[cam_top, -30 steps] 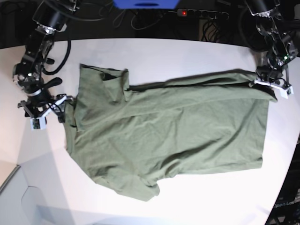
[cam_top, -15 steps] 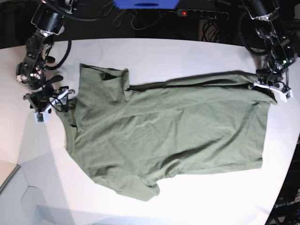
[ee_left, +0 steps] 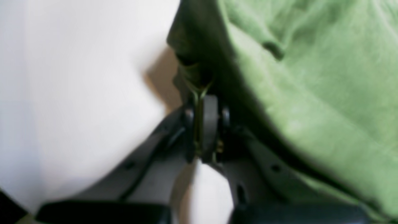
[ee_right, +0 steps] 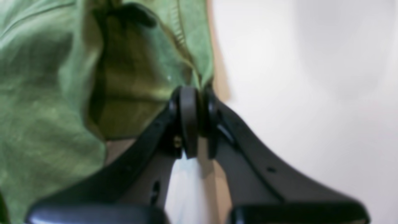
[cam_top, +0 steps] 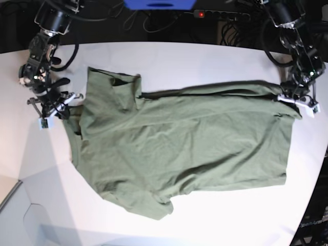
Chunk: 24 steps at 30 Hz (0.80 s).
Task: Layout the t-shirt on the table in an organized manner, then fold the t-shirt properly
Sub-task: 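Lift the held edge with both grippers and drag it outward to straighten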
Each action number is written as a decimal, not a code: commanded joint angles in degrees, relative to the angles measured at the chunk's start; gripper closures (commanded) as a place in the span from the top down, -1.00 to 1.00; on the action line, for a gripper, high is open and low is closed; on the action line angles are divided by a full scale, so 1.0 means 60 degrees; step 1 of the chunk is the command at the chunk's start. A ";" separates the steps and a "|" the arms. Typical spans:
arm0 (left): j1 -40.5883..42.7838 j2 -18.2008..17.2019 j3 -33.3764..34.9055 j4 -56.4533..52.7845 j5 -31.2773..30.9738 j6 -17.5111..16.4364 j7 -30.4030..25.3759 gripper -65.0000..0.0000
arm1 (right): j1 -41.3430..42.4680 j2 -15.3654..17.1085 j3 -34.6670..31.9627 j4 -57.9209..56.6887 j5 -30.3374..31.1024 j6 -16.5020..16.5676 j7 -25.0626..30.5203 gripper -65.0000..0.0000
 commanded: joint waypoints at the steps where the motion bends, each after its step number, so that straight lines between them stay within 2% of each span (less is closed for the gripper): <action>1: -0.0152 -0.0151 -0.0025 0.0179 -0.0070 0.0000 -0.0160 -1.00 | -0.0012 0.0095 0.0054 0.0160 -0.0084 0.0020 -0.0095 -1.00; 6: -0.0372 -0.0386 -0.0039 0.0311 -0.0143 0.0000 -0.0131 -1.00 | -0.0598 0.0183 0.0552 0.0878 -0.0055 0.0020 -0.0095 -1.00; 15: -0.0841 -0.0386 0.0019 0.1278 -0.0129 0.0000 -0.0102 -1.00 | -0.0920 0.0227 0.0596 0.1875 -0.0099 0.0020 -0.0139 -1.00; 19: -0.1119 -0.0386 -0.0025 0.1381 -0.0158 0.0000 0.0499 -1.00 | -0.0964 0.0388 0.0611 0.1963 -0.0113 0.0020 -0.0139 -1.00; 24: -0.1134 -0.0386 -0.0039 0.1395 -0.0158 0.0000 0.0572 -1.00 | -0.1038 0.0403 0.0845 0.1948 -0.0084 0.0020 -0.0139 -1.00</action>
